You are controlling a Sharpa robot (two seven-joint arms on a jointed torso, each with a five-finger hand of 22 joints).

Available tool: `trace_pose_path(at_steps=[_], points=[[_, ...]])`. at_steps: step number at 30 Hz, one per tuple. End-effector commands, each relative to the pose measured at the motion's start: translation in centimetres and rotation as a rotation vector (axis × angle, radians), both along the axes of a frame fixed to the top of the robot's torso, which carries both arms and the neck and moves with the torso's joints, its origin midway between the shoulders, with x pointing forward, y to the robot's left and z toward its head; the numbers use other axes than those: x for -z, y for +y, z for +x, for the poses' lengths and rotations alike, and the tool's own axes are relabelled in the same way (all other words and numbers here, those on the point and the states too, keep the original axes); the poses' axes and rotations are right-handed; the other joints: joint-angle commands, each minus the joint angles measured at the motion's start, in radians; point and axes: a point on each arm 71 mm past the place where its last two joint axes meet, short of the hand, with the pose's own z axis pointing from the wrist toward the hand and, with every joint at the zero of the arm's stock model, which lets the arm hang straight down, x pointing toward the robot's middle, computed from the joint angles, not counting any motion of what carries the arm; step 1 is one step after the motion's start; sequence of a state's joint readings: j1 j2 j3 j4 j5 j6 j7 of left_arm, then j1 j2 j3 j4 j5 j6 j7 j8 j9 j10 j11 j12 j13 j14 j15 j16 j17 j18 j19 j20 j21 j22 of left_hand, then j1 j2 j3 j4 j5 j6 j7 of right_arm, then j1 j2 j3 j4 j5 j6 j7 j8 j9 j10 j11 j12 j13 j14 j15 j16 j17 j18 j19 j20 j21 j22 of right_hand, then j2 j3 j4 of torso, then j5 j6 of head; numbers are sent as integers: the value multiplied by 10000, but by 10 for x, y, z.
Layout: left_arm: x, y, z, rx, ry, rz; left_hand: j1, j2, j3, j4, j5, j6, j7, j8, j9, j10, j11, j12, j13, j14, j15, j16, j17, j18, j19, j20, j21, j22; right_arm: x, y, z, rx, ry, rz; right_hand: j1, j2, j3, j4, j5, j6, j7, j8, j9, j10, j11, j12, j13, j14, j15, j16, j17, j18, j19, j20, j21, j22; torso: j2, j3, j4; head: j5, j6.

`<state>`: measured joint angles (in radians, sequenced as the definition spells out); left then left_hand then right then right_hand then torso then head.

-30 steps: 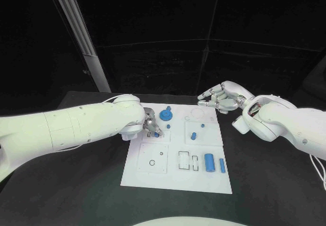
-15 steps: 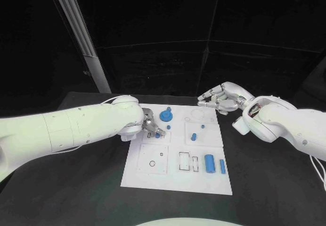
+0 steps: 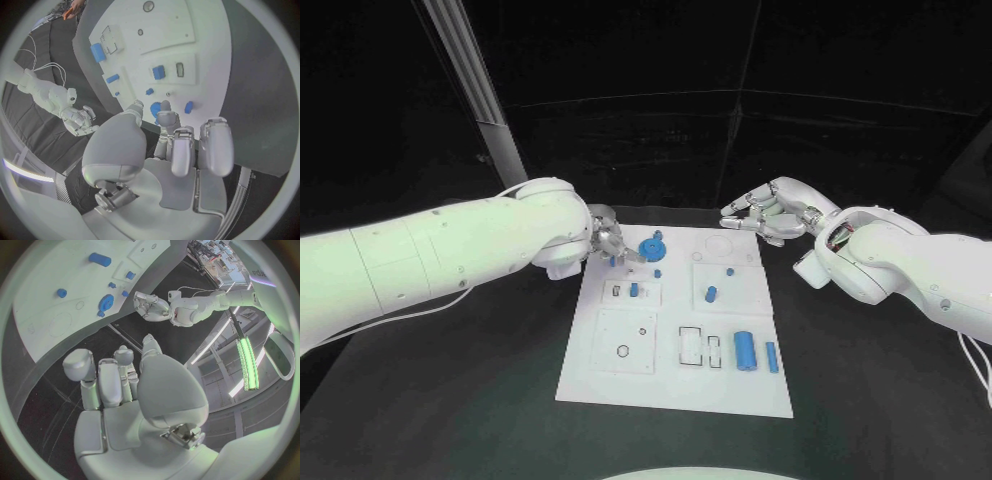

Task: Assemble the parts on the task board

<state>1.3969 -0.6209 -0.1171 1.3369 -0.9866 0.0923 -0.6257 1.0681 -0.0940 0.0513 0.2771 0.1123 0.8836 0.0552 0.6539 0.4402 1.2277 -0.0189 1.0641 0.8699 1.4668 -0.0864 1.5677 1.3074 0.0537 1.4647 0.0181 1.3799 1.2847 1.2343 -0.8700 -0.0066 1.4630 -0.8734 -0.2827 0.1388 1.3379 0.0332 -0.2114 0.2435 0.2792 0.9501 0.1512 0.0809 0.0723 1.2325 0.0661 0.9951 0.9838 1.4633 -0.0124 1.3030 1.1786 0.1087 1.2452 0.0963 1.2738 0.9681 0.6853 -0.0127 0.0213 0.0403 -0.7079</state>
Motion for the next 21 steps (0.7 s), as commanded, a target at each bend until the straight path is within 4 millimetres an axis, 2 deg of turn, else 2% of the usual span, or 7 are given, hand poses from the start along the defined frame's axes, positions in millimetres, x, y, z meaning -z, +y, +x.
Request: trace_pose_path(at_steps=[1,4,8,10,15,21], points=[[-15,4,10,665,330,41,435,185,-33,-97,36,-321,170,-350,-237,-260,146,-307,-404,1040,154,31,2634,138,-90,138,-283,-347,-1,0,1,6,-83,4,-80,1,-84,25,-54,-82,16,62,11,-50,-11,-23,-1,278,0,-37,-6,93,-58,1,-53,-9,8,1,-5,26,23],[-25,9,23,633,378,188,620,277,-131,-74,34,-405,258,-574,-426,-262,231,-298,-433,1040,230,31,2634,150,-102,221,-338,-394,-1,0,2,18,-82,0,-79,1,-84,25,-54,-82,16,63,11,-52,-11,-26,-4,280,0,-34,-1,93,-56,1,-51,-6,21,8,-1,43,39],[-31,13,38,443,553,460,650,361,-184,-18,32,-360,274,-623,-492,-177,249,-180,-310,1040,250,31,2634,137,-68,250,-292,-319,-1,2,2,-10,-75,5,-77,2,-85,25,-53,-82,16,63,11,-50,-11,-23,-2,279,0,-35,-3,92,-56,2,-51,-6,36,7,-28,90,35],[-31,15,43,341,615,608,648,411,-227,24,24,-297,270,-624,-518,-133,249,-118,-253,1040,256,31,2634,130,-47,261,-264,-275,-1,2,2,-26,-69,7,-77,2,-85,25,-53,-82,16,63,11,-50,-11,-23,-2,279,0,-35,-3,92,-56,2,-51,-6,51,-5,-43,119,31],[-25,20,53,119,696,1010,570,502,-388,107,6,-119,234,-573,-541,-71,226,-18,-179,1040,245,31,2634,117,-7,269,-211,-189,0,4,3,-50,-52,5,-67,7,-84,22,-43,-81,15,64,11,-42,-11,-9,11,283,0,-26,12,92,-53,2,-51,-3,89,-10,-88,175,27],[-12,21,58,-28,866,1169,493,552,-580,117,-1,43,179,-489,-524,19,183,116,-54,1040,214,31,2634,94,44,251,-130,-64,0,5,3,-78,-44,9,-48,17,-85,18,-24,-79,14,67,12,-42,-13,-8,10,287,-1,-19,25,90,-45,2,-47,7,87,-10,-84,214,-12]])
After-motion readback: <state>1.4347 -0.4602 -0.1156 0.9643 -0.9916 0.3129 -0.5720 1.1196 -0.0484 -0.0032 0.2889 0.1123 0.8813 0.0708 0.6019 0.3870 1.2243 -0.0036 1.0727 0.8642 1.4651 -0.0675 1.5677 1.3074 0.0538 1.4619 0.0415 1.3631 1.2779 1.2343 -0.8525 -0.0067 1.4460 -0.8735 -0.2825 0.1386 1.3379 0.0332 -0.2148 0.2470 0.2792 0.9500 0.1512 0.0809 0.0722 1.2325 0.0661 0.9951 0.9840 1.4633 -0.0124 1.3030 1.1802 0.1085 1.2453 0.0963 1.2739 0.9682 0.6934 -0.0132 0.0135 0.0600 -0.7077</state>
